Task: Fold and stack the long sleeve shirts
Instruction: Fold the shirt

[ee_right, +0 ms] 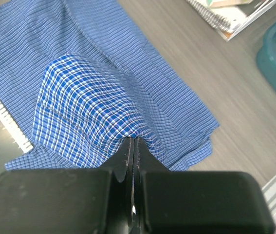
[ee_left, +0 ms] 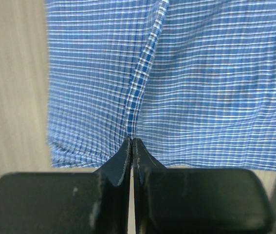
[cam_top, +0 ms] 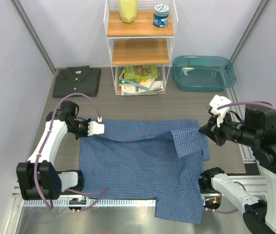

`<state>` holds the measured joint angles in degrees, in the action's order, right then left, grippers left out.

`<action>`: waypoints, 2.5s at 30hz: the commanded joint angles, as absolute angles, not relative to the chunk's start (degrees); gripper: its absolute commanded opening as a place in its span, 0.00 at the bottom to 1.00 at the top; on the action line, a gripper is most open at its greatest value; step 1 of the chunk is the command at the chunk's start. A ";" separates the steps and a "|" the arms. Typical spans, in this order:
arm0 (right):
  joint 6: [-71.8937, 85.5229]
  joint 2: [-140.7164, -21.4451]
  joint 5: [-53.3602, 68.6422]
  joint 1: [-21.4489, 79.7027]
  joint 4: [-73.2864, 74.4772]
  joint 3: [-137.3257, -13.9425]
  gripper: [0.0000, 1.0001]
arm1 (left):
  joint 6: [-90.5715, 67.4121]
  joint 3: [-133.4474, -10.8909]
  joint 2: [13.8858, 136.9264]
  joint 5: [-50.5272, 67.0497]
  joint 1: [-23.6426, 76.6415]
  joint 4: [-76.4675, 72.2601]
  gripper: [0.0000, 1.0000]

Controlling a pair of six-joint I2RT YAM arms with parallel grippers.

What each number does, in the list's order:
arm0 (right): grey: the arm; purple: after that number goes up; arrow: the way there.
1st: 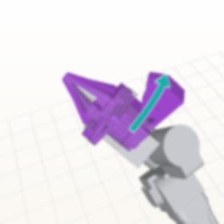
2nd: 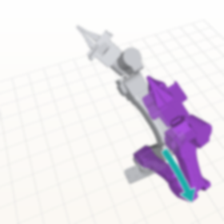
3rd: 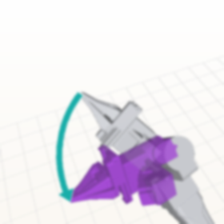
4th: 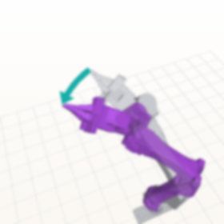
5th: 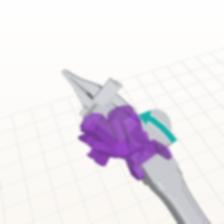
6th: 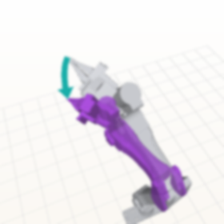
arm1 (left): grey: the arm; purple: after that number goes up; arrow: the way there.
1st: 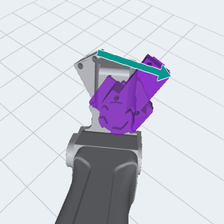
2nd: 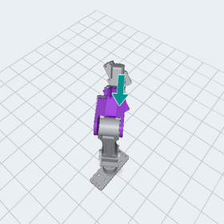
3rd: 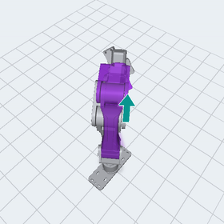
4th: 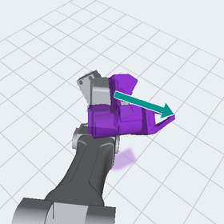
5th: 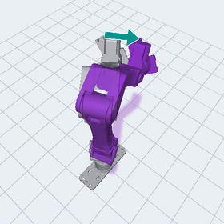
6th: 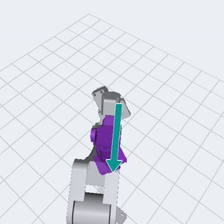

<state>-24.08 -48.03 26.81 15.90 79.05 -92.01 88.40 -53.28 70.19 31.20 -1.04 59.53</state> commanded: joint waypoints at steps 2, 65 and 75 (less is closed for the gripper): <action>-26.36 -50.45 25.31 15.65 82.09 -98.35 0.01 | 90.70 -49.67 67.33 31.91 -1.40 62.06 0.01; -23.11 -80.24 61.25 21.71 60.38 -69.78 0.01 | 41.57 -27.60 64.41 -19.66 79.80 -32.85 1.00; -24.43 -79.89 61.97 21.71 61.17 -67.68 0.01 | 36.74 -30.75 67.86 -22.50 79.89 -34.81 1.00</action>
